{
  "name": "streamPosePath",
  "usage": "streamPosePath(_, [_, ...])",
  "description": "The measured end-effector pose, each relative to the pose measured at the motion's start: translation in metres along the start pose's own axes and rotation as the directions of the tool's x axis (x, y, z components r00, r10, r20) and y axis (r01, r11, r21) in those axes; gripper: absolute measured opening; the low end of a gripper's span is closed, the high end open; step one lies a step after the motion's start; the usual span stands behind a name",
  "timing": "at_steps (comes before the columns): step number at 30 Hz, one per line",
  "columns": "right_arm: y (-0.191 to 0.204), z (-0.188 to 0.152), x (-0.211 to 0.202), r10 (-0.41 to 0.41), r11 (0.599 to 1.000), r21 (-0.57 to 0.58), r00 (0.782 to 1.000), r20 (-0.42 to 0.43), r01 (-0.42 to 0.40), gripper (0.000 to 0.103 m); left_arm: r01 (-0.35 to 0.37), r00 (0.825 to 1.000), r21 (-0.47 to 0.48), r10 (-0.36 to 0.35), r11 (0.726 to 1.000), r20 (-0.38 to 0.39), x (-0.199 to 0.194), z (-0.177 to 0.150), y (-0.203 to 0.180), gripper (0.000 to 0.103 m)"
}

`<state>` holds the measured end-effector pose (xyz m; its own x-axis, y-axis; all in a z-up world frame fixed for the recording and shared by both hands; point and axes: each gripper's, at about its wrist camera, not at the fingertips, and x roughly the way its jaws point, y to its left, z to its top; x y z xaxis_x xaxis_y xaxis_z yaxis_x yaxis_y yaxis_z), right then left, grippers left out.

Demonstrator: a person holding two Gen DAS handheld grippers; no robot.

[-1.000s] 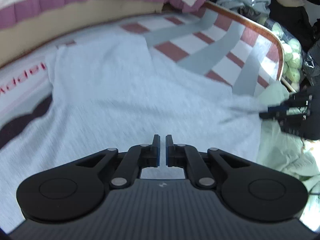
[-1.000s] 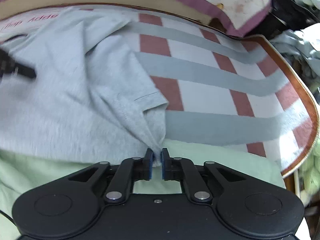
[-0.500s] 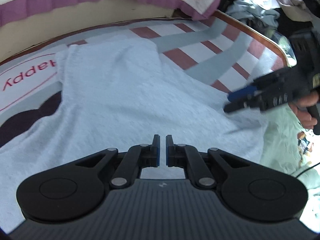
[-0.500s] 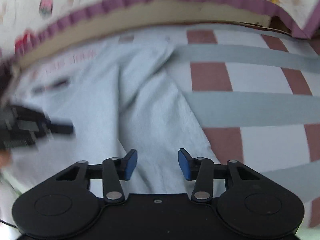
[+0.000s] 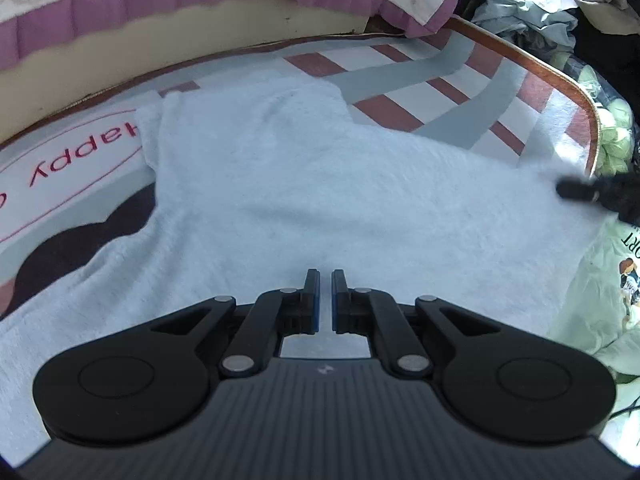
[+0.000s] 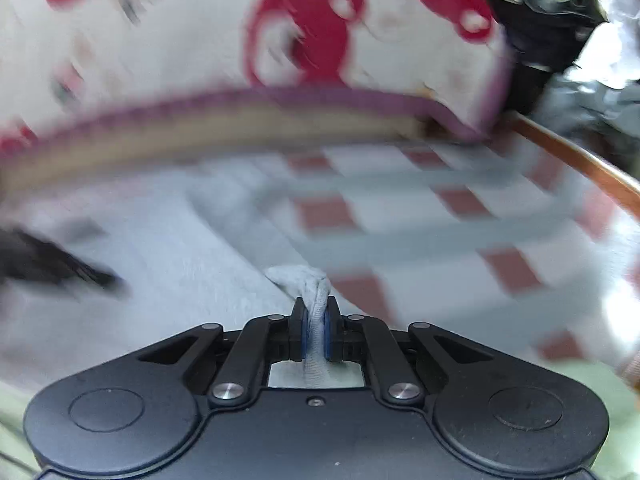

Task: Fold clothes

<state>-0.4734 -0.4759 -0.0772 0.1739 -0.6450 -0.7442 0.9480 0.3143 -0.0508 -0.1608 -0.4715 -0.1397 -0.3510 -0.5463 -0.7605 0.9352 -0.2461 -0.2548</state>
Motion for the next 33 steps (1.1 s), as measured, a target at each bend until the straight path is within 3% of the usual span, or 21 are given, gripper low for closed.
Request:
streamPosePath(4, [0.0,-0.006,0.03,-0.038,0.997,0.062,0.984,-0.174,0.05,0.011,0.017,1.0,0.006,-0.017,1.0,-0.018,0.001,-0.004,-0.002,0.005])
streamPosePath(6, [0.011,-0.001,0.031,-0.075,0.997,-0.009,0.974,-0.212,0.075,0.018,-0.006,0.999,0.033,0.007,0.999,-0.034,0.004,-0.006,-0.004,0.006])
streamPosePath(8, [0.013,0.007,0.031,-0.042,0.999,-0.034,0.963,-0.265,0.034,0.022,-0.024,0.999,0.047,0.025,0.999,-0.042,0.005,-0.007,-0.004,0.006])
streamPosePath(12, [0.008,0.03,0.017,-0.035,0.999,0.0,0.986,-0.161,0.036,0.033,-0.034,0.999,0.009,0.034,0.999,-0.04,0.006,-0.004,0.003,0.007])
streamPosePath(15, [0.001,0.06,0.023,0.076,0.991,0.116,0.994,-0.073,-0.067,0.034,-0.045,0.999,-0.033,0.045,0.998,-0.028,0.005,-0.002,0.015,0.007])
streamPosePath(18, [0.007,0.094,0.051,0.185,0.971,0.161,0.981,-0.051,-0.175,0.034,-0.059,0.998,-0.096,0.059,0.994,0.003,0.001,0.001,0.032,0.009])
streamPosePath(20, [0.016,0.113,0.077,0.279,0.945,0.197,0.958,-0.067,-0.261,0.034,-0.058,0.997,-0.133,0.064,0.989,0.041,-0.003,0.002,0.045,0.01])
streamPosePath(22, [0.024,0.127,0.105,0.35,0.916,0.24,0.932,-0.09,-0.321,0.034,-0.051,0.995,-0.135,0.062,0.989,0.075,-0.007,0.003,0.053,0.023])
streamPosePath(27, [0.028,0.137,0.162,0.389,0.877,0.349,0.914,-0.114,-0.329,0.035,-0.006,0.994,-0.179,0.025,0.984,0.103,-0.005,0.006,0.07,0.027])
streamPosePath(29, [0.03,0.139,0.17,0.377,0.886,0.329,0.921,-0.101,-0.327,0.035,0.018,0.994,-0.207,0.005,0.978,0.109,-0.001,0.009,0.077,0.027])
streamPosePath(31, [0.034,0.143,0.17,0.373,0.901,0.258,0.927,-0.05,-0.349,0.021,0.023,0.992,-0.223,0.006,0.974,0.129,0.002,0.012,0.08,0.026])
streamPosePath(32, [0.036,0.146,0.168,0.382,0.903,0.22,0.924,-0.023,-0.368,0.003,0.017,0.99,-0.224,0.015,0.975,0.14,0.003,0.013,0.08,0.025])
streamPosePath(33, [0.039,0.148,0.163,0.401,0.899,0.194,0.916,-0.006,-0.392,0.003,-0.001,0.989,-0.213,0.032,0.977,0.144,0.003,0.014,0.08,0.025])
